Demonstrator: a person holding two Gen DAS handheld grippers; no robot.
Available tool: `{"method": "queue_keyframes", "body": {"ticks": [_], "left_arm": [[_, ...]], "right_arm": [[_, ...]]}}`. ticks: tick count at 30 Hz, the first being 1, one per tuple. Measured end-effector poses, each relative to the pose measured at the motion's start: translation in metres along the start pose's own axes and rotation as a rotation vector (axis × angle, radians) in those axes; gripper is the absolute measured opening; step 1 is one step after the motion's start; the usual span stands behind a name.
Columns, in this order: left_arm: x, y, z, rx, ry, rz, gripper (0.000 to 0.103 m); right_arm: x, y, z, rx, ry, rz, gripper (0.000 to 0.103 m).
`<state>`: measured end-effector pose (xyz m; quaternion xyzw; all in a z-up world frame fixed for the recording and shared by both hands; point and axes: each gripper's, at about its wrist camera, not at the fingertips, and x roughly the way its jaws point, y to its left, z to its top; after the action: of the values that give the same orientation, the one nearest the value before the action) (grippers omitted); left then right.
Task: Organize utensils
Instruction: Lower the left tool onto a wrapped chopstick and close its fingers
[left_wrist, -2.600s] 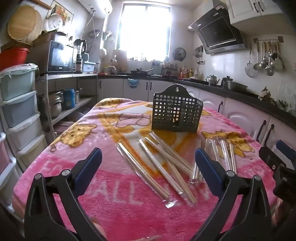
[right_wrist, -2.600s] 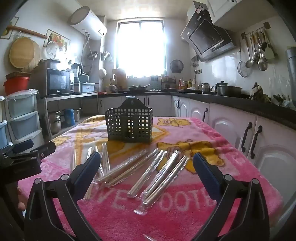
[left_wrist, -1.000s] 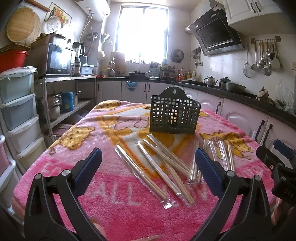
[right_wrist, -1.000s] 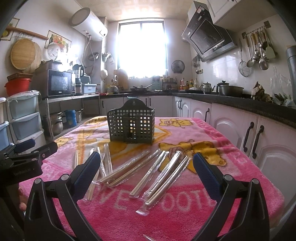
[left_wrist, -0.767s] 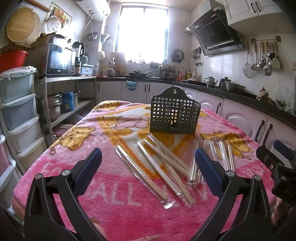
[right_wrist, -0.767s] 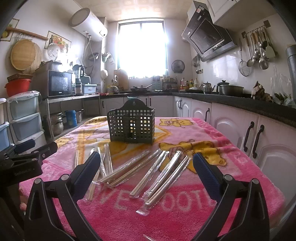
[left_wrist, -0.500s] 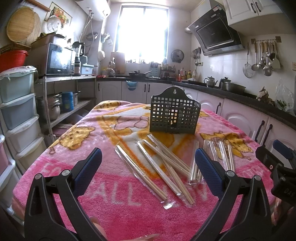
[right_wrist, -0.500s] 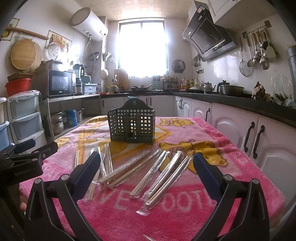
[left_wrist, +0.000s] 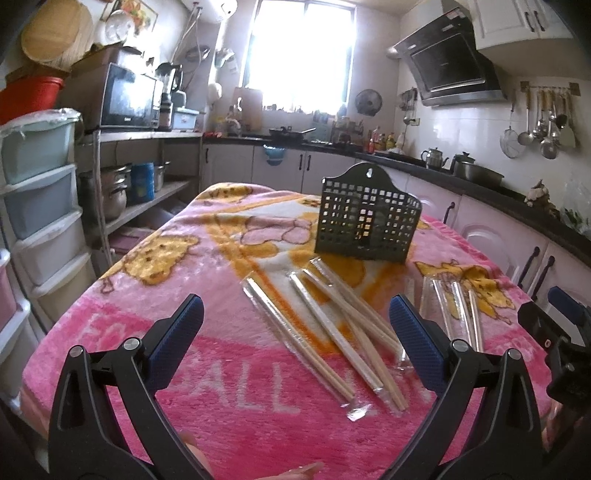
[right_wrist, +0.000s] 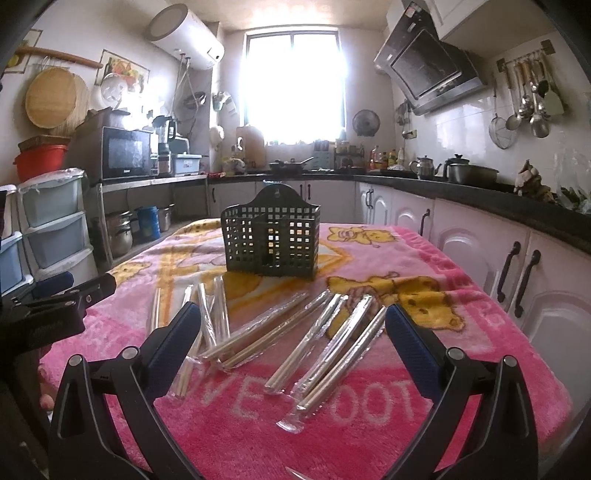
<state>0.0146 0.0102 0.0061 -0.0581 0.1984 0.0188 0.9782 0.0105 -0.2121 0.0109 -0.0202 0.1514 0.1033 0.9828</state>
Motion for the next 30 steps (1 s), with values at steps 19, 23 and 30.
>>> {"method": "queue_keyframes", "body": {"ticks": [19, 23, 30], "left_arm": [[0.046, 0.040, 0.018, -0.087, 0.132, 0.013, 0.092], [0.064, 0.044, 0.020, -0.113, 0.173, 0.006, 0.092], [0.103, 0.050, 0.021, -0.147, 0.304, -0.008, 0.092]], "right_arm": [[0.061, 0.025, 0.032, -0.030, 0.111, 0.160, 0.097], [0.077, 0.026, 0.036, -0.028, 0.147, 0.167, 0.097], [0.112, 0.017, 0.042, -0.003, 0.236, 0.175, 0.097]]}}
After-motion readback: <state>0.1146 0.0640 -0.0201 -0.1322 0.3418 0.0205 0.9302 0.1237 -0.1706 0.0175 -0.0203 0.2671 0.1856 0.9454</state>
